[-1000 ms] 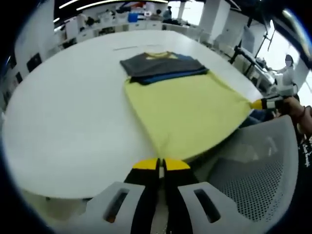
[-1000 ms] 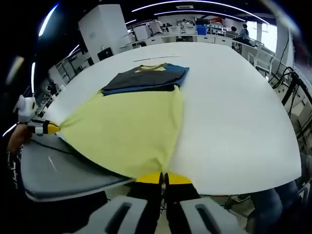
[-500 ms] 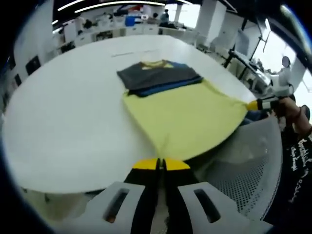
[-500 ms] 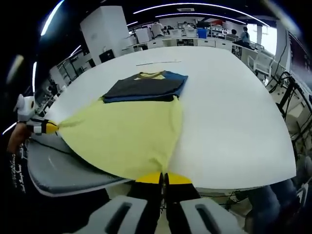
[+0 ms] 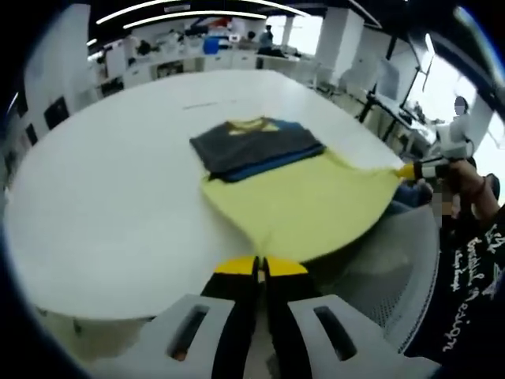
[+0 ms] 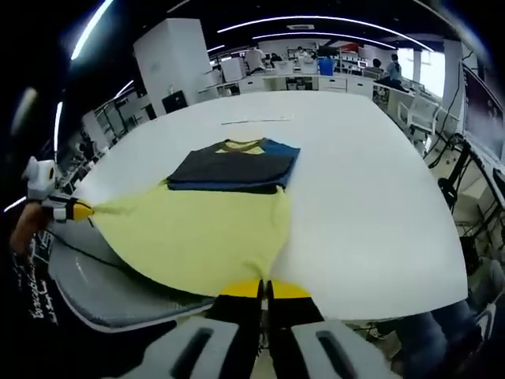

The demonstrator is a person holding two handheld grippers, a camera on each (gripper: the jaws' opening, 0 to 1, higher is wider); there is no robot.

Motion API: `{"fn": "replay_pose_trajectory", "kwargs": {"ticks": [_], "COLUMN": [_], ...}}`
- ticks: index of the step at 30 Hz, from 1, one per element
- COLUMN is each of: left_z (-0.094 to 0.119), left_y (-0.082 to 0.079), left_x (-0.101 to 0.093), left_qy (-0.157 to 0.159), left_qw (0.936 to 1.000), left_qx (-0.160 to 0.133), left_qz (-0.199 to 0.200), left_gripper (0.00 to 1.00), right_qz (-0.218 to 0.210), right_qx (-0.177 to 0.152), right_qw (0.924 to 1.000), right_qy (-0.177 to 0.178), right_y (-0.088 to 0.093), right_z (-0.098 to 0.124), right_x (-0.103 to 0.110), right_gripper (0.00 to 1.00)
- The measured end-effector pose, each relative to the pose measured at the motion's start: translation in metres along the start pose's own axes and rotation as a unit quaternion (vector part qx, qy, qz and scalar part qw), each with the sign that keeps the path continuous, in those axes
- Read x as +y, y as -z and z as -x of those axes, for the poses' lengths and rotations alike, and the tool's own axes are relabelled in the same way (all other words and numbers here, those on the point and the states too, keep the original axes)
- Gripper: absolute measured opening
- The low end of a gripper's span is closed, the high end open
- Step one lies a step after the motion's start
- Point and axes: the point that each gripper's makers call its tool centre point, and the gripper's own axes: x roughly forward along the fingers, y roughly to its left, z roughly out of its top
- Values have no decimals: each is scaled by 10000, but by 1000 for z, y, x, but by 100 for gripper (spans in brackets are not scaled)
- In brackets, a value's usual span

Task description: Fold the garment on the visible template until the final outline fits inside the template.

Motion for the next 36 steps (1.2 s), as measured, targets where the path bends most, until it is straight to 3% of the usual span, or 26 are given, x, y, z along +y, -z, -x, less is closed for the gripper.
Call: {"fn": "replay_pose_trajectory", "kwargs": {"ticks": [12, 22, 28, 36], "left_z": [2, 3, -2, -8], "left_y": [-39, -69, -90, -126], "left_x": [10, 14, 29, 44], "left_qy": [-105, -143, -326, -371], "left_qw": [9993, 9978, 9943, 9890], "left_qx": [-337, -649, -974, -1409], "left_qz": [-113, -86, -291, -238], "left_gripper": [0, 0, 0, 0], "right_qz": [135, 267, 512, 745], "right_qx": [-312, -628, -815, -1007], "right_qw": [9994, 9977, 9953, 9921], "right_qy": [21, 52, 43, 55], "right_y": [-38, -80, -106, -146], "right_z": [-3, -7, -13, -25], "right_x": [-5, -10, -6, -5], "right_gripper": [0, 0, 0, 0]}}
